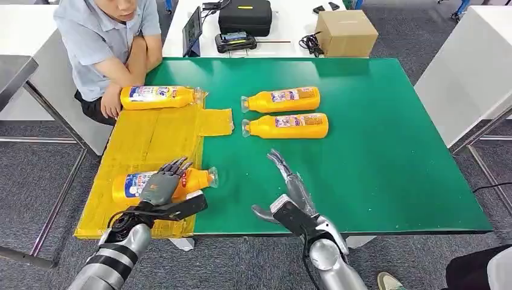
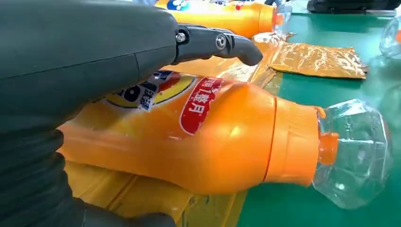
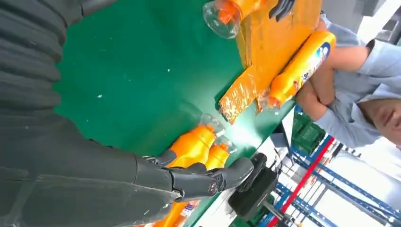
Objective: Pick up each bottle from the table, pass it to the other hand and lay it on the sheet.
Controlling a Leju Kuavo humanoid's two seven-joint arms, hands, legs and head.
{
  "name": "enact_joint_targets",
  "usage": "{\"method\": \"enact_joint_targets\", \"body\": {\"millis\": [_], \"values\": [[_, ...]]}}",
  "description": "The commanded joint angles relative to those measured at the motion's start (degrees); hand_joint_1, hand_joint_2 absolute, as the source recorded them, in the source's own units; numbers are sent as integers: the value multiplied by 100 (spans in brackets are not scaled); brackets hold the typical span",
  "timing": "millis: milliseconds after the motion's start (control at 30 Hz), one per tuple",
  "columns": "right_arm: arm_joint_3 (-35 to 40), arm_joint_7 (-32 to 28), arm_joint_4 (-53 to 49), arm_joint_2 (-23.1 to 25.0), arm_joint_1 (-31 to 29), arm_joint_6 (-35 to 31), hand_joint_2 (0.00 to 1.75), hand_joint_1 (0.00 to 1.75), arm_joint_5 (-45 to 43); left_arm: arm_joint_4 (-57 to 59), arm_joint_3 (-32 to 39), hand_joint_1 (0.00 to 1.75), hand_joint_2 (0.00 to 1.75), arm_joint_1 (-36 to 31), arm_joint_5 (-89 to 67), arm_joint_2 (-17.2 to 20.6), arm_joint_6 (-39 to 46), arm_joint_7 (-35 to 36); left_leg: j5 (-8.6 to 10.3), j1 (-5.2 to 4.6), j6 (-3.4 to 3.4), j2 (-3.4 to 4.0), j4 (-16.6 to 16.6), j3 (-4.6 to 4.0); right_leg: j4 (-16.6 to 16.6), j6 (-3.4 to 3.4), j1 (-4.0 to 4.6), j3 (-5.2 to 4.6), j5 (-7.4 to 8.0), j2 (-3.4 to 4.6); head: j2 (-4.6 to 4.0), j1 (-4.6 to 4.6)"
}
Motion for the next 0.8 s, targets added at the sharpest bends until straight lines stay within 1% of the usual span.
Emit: {"method": "enact_joint_targets", "body": {"millis": [33,67,100,167,200,267,300,333,567,600,700,800], "values": [[-135,-18,429,7,-258,49,175,0,-21,433,-127,0,175,-108,-354,48,731,-8,-2,5,-9,11,-3,14,-4,-11,5,11,1,8,0,0],[-104,-19,432,7,-269,54,175,0,-17,149,-146,0,175,-14,-540,12,1179,-71,-3,5,-8,10,-2,12,-3,-10,6,9,1,7,0,0],[-85,-20,437,4,-279,48,175,0,1,4,-149,0,175,44,-627,-16,1434,-105,-7,10,-13,14,1,17,-2,-15,11,13,-2,9,0,0],[-30,-26,482,1,-295,-11,175,0,50,-612,-158,0,175,290,-858,-130,1912,-145,-2,5,-8,9,0,7,-2,-8,6,5,-1,4,0,0],[-26,-40,505,18,-300,-59,175,0,48,-897,-122,0,175,407,-855,-226,2194,-238,-8,9,-13,12,2,16,-2,-12,10,14,-5,7,0,0],[4,-62,531,35,-301,-160,175,0,82,-1419,-160,0,175,616,-850,-355,2408,-277,-6,7,-9,8,3,7,0,-8,8,6,-5,2,0,-2],[-19,-63,521,59,-278,-223,175,0,73,-1726,-192,0,175,748,-701,-471,2430,-359,-12,10,-12,3,6,13,0,-12,11,15,-12,-3,0,-2],[-19,-65,516,61,-274,-221,175,0,75,-1846,-223,0,175,793,-709,-497,2349,-327,-8,9,-9,-1,6,3,0,-8,9,6,-8,-4,0,0],[-21,-64,505,57,-272,-221,175,0,73,-1870,-251,0,175,817,-696,-457,2331,-339,-6,4,-8,7,1,-3,-4,-10,5,-2,-2,5,0,0],[-35,-70,501,68,-273,-240,175,0,70,-1905,-280,0,175,840,-601,-483,2449,-477,-9,5,-11,8,2,2,-2,-14,6,3,-5,5,0,0],[-77,-69,431,85,-213,-298,175,0,87,-2452,-460,0,175,1155,-34,-632,2118,-696,-11,8,-12,7,3,5,-3,-14,10,6,-6,4,0,0],[-97,-43,340,44,-131,-298,175,0,179,-2820,-728,0,175,1358,249,-610,1664,-670,-13,6,-10,6,2,8,-3,-11,9,7,-10,2,0,0]]}}
